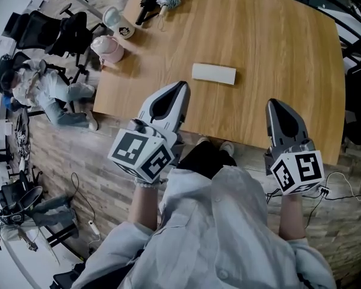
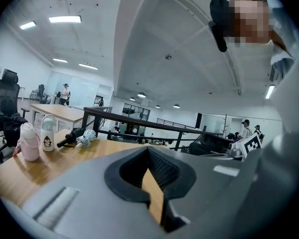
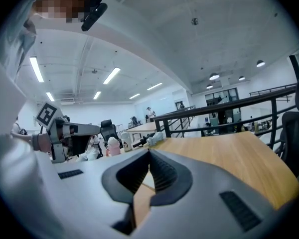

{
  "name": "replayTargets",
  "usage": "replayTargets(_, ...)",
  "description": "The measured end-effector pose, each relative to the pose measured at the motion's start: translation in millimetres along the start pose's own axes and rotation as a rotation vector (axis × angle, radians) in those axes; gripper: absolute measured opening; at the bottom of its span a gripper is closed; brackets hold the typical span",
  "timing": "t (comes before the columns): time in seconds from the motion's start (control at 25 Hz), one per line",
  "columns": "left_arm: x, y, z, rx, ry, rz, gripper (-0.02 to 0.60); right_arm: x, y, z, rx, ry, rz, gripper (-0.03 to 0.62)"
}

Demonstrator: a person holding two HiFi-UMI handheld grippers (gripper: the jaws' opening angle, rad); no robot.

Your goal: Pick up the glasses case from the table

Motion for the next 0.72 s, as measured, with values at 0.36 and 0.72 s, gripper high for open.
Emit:
replayTargets(0.36, -30, 21, 20, -0.046, -0.052, 0.087, 0.005, -10, 26, -5, -0.018, 0.017, 0.045, 0.002)
replayTargets(0.72, -61, 48, 44, -0.088, -0.09, 0.193, 0.005, -24, 60, -14, -0.047, 0.063, 0.112, 0.002)
Point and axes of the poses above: the fingertips, and each gripper's own axes: y forward along the fingers, z to its left, x out of its top, the point moved 2 cm from there along -y, backward along the fingers, and after that the axes turned 12 degrees about y, right-handed, at the moved point
